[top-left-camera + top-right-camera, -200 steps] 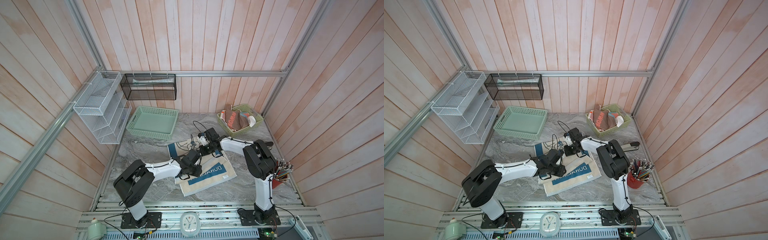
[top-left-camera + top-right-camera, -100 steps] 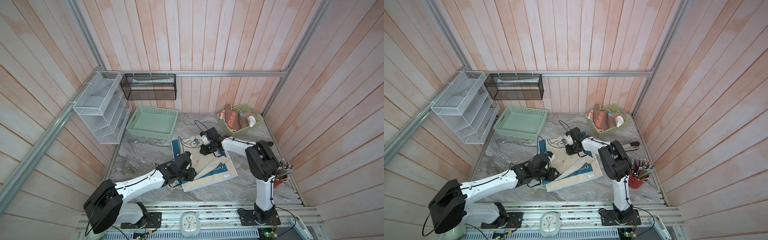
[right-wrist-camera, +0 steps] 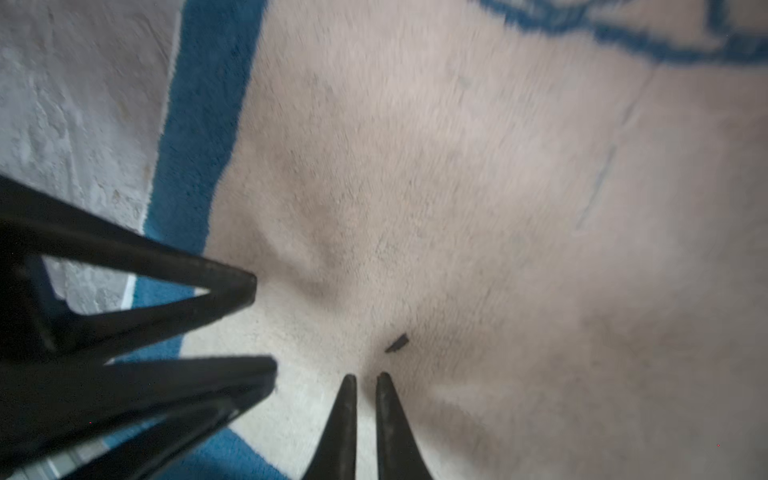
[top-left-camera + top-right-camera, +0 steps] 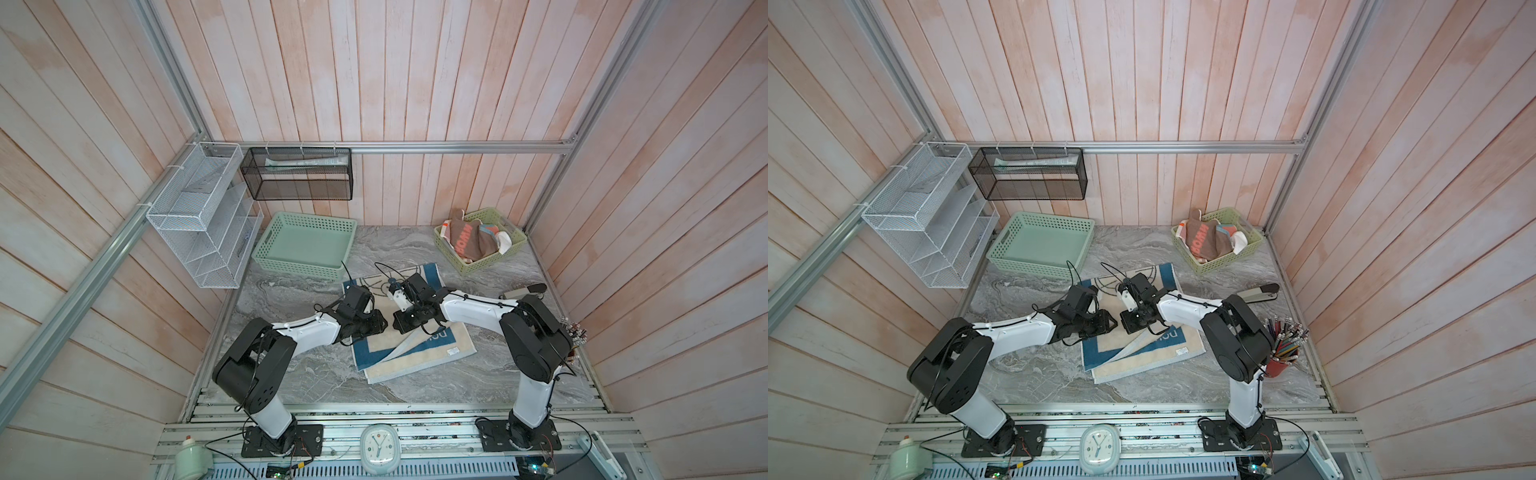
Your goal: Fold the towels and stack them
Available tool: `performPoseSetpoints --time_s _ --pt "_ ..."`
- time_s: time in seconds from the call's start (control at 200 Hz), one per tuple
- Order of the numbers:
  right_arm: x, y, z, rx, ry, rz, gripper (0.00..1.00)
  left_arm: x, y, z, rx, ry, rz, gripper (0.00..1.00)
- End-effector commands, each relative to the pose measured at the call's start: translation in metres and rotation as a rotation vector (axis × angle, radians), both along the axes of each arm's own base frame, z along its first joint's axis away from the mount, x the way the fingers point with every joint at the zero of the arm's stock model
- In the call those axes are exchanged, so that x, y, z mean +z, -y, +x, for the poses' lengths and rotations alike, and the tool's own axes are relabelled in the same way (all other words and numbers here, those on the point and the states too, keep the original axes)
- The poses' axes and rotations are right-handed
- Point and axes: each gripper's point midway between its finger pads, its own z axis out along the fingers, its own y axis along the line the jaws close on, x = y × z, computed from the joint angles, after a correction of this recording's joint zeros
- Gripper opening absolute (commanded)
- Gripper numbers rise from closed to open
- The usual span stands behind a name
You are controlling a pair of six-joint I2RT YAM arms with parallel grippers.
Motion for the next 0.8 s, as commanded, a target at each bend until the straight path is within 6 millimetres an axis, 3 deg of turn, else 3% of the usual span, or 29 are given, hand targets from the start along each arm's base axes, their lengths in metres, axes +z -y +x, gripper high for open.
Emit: performPoseSetpoints --time_s 0.0,0.3,0.47,0.605,0.71,0.795 --pt "-0.006 0.014 -0.028 -0.026 -0.082 -0.03 0.13 -0.006 0.002 0.007 0.04 -0.029 -0.018 0.4" --pt "-0.015 0.079 -0.108 -0.102 -0.227 -0.178 0.15 -0.039 -0.021 0.002 0.133 -0.106 0.063 0.4" --pt "-0.009 0.115 -0.136 -0.203 -0.263 -0.238 0.17 -0.042 -0.03 0.006 0.135 -0.104 0.064 0.41" --pt "0.016 0.125 -0.128 -0.274 -0.191 -0.224 0.2 -0.035 -0.029 0.015 0.096 -0.068 0.065 0.42" --pt "0.036 0.135 -0.098 -0.363 -0.107 -0.23 0.26 -0.028 -0.03 0.024 0.047 -0.029 0.096 0.45" --pt "0.052 0.13 -0.064 -0.369 -0.024 -0.198 0.31 -0.02 -0.032 0.032 0.015 0.007 0.13 0.47"
